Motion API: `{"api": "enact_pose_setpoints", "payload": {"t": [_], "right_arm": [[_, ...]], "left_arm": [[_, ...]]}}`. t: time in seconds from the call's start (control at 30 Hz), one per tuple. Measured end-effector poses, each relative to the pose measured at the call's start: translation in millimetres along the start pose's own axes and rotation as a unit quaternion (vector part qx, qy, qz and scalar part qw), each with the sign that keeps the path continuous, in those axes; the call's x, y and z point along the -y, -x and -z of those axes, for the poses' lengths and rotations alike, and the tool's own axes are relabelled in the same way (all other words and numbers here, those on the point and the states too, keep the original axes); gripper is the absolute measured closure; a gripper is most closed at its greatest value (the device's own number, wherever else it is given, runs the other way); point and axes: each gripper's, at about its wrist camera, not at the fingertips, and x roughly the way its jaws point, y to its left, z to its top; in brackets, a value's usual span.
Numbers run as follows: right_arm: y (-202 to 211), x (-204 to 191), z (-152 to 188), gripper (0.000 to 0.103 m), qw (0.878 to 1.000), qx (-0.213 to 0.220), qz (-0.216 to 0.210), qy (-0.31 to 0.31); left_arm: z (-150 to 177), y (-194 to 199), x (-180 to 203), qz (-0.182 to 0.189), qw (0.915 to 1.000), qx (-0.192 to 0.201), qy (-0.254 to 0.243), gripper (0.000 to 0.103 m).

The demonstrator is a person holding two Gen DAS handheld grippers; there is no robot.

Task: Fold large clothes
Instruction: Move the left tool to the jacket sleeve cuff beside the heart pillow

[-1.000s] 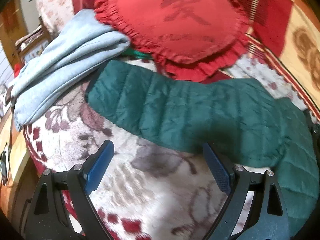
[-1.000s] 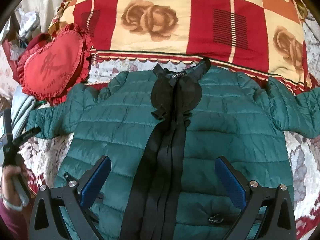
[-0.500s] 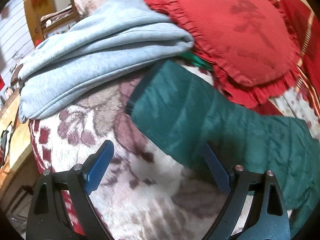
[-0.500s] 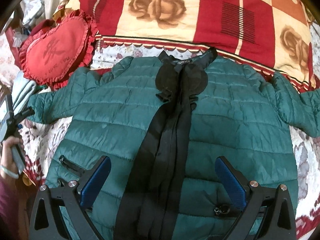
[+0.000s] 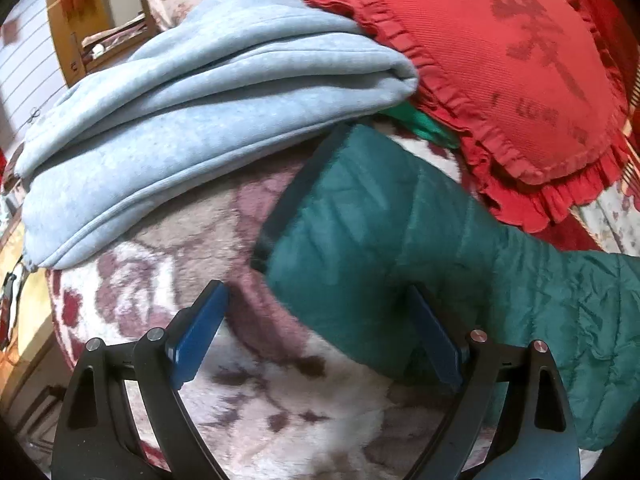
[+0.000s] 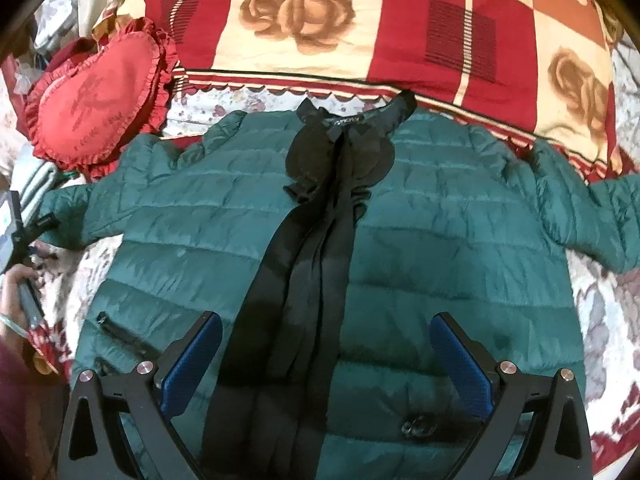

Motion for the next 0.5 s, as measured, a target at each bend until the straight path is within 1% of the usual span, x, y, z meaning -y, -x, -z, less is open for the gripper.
{"api": "enact_pose_setpoints", "payload": {"t": [0.1, 0.2, 0.37, 0.5], "right_arm": [[-4, 1, -6, 0.0, 1.0, 0.005, -0.001, -0.008], [-9, 3, -14, 0.0, 1.0, 0.011, -0.004, -0.017], [-15, 8, -37, 0.0, 0.999, 0.033, 0.01, -0.025], [-20, 16, -46, 0.0, 0.999, 0.033, 0.013, -0.032]], "left_arm": [[-2, -5, 10, -0.005, 0.9999, -0.008, -0.01, 0.012], [-6, -10, 12, -0.012, 0.9999, -0.008, -0.003, 0.012], [-12, -16, 17, -0.022, 0.9996, -0.011, -0.014, 0.012], [-16, -19, 19, -0.017, 0.9998, -0.006, -0.01, 0.012]]}}
